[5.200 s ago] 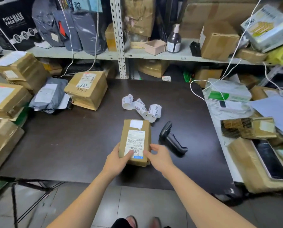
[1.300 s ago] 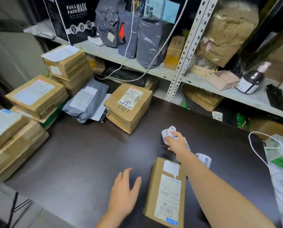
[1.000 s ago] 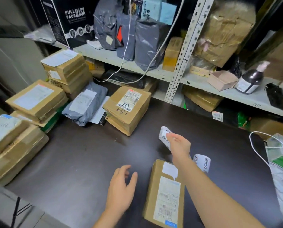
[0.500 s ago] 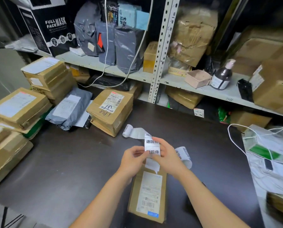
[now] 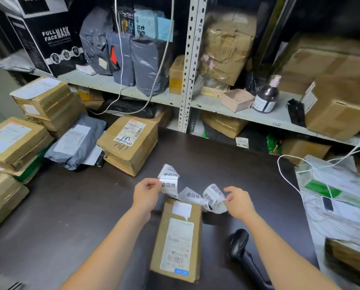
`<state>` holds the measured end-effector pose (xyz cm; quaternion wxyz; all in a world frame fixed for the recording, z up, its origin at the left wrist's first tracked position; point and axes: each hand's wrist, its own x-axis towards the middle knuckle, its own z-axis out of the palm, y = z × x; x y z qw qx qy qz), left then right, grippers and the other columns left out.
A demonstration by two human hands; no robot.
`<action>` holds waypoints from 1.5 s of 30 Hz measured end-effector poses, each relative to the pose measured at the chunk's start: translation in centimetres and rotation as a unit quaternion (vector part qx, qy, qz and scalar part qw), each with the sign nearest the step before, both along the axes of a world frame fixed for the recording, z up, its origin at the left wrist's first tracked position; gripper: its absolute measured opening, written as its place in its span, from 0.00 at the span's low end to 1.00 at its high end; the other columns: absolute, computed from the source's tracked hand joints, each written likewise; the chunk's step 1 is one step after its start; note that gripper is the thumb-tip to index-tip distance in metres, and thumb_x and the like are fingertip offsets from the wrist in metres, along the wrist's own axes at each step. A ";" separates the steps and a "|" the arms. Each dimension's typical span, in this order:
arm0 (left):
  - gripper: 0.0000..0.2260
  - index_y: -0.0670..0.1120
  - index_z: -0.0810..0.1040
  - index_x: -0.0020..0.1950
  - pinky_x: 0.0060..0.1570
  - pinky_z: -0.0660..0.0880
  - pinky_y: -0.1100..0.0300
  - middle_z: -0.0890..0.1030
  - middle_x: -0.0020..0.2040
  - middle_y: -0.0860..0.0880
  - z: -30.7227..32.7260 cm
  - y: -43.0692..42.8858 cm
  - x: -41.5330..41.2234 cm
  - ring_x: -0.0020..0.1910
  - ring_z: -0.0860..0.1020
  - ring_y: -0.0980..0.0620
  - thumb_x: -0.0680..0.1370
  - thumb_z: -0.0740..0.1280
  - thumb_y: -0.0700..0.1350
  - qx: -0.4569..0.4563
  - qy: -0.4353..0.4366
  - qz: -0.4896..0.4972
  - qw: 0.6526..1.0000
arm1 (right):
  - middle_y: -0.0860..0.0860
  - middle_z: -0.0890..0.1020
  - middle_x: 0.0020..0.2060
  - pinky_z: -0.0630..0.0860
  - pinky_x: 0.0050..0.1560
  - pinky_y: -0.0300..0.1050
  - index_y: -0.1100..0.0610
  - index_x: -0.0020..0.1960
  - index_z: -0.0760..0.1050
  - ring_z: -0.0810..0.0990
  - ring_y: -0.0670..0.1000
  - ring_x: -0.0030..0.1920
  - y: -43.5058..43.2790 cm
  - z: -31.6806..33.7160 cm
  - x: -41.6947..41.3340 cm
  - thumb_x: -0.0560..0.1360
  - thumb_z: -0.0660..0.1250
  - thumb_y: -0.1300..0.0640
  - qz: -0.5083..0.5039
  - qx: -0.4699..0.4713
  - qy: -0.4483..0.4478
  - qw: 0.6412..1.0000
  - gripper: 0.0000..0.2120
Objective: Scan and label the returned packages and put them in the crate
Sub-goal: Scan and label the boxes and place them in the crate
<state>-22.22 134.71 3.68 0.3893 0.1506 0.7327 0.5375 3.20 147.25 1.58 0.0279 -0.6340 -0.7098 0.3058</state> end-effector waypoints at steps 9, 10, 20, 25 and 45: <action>0.04 0.53 0.80 0.47 0.46 0.73 0.63 0.81 0.46 0.55 3.3 0.4 2.6 0.47 0.79 0.58 0.75 0.68 0.45 0.069 0.196 0.001 0.978 | 0.40 0.85 0.42 0.77 0.44 0.31 0.48 0.45 0.82 0.82 0.40 0.45 -4.1 3.4 -1.7 0.75 0.68 0.69 -0.083 0.135 0.330 0.931 0.16; 0.03 0.54 0.81 0.45 0.44 0.73 0.66 0.82 0.45 0.56 3.9 0.6 3.3 0.46 0.79 0.60 0.75 0.69 0.46 0.084 0.209 -0.055 0.973 | 0.39 0.85 0.43 0.77 0.45 0.31 0.48 0.46 0.83 0.82 0.40 0.47 -4.6 3.8 -1.9 0.75 0.68 0.70 -0.073 0.141 0.345 0.925 0.16; 0.06 0.50 0.85 0.48 0.39 0.79 0.65 0.85 0.45 0.54 5.5 1.0 5.9 0.45 0.84 0.56 0.72 0.78 0.45 0.103 0.056 -0.188 0.975 | 0.41 0.84 0.48 0.79 0.49 0.38 0.54 0.49 0.83 0.82 0.43 0.52 -7.0 4.8 -2.0 0.74 0.65 0.76 0.004 0.248 0.368 0.896 0.19; 0.06 0.53 0.85 0.48 0.42 0.77 0.66 0.85 0.45 0.54 6.0 0.5 5.2 0.44 0.82 0.57 0.73 0.76 0.44 0.195 0.096 -0.119 0.969 | 0.41 0.83 0.42 0.74 0.41 0.28 0.42 0.42 0.79 0.81 0.38 0.45 -6.6 4.8 -1.5 0.74 0.67 0.72 -0.049 0.213 0.346 0.913 0.23; 0.05 0.51 0.85 0.41 0.44 0.72 0.64 0.83 0.40 0.53 5.1 -0.8 7.1 0.43 0.79 0.61 0.74 0.75 0.50 0.126 0.090 -0.178 0.972 | 0.48 0.86 0.39 0.84 0.42 0.44 0.55 0.45 0.82 0.86 0.48 0.40 -6.7 5.5 -1.8 0.76 0.70 0.65 -0.172 0.094 0.437 0.878 0.06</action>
